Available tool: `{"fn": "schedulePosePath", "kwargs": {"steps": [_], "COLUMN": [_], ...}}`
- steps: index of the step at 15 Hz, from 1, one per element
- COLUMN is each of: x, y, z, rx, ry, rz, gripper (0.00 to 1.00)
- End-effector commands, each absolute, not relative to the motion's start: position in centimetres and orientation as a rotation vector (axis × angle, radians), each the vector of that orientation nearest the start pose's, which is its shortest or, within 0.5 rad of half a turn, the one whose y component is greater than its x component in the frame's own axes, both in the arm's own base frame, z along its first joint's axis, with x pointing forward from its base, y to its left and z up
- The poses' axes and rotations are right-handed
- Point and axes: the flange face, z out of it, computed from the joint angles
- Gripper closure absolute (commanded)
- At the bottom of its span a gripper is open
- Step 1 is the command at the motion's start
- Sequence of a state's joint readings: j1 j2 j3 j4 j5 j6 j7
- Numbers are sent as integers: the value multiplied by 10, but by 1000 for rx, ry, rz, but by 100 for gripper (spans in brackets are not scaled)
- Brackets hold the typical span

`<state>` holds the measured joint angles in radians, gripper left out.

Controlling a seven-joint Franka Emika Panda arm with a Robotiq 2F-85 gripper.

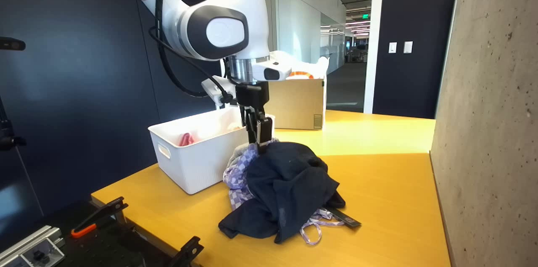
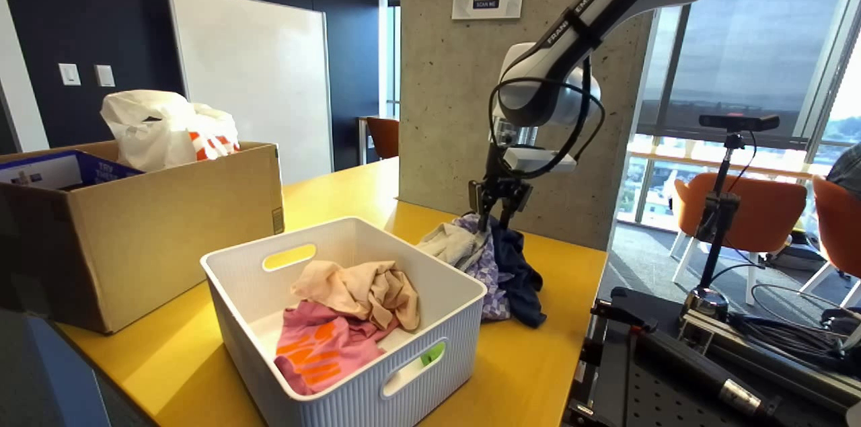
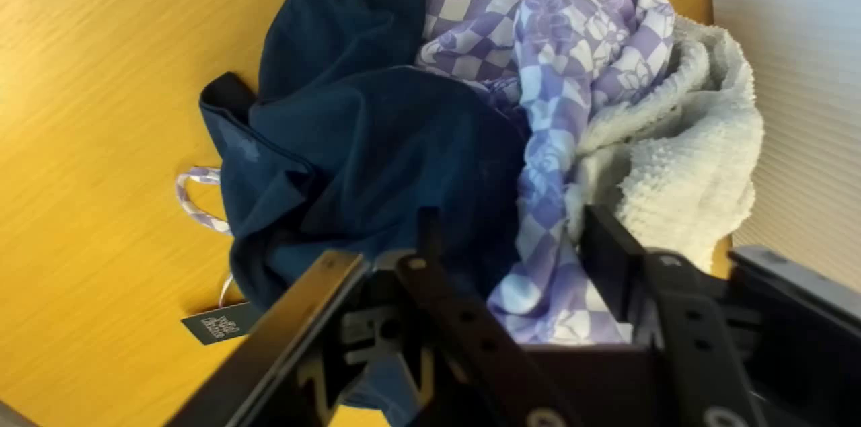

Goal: Move the basket to the right, then remove the purple and blue shirts and the towel from the basket

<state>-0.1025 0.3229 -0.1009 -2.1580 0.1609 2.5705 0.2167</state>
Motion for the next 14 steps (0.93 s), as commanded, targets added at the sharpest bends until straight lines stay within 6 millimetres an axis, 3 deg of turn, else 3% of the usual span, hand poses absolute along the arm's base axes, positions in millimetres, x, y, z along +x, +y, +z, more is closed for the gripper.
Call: {"fn": "schedulePosePath", "kwargs": {"steps": [1, 3, 5, 8, 11, 14], "x": [518, 502, 495, 494, 509, 541], "y": [-128, -142, -157, -177, -195, -188], "z": [290, 296, 295, 277, 261, 245], "rx": [-2942, -2931, -2914, -2879, -2866, -2891], "ry": [920, 972, 1004, 1047, 1061, 1051], "rz": [-214, -203, -199, -195, -240, -253], "gripper": [12, 0, 0, 0, 0, 0]}}
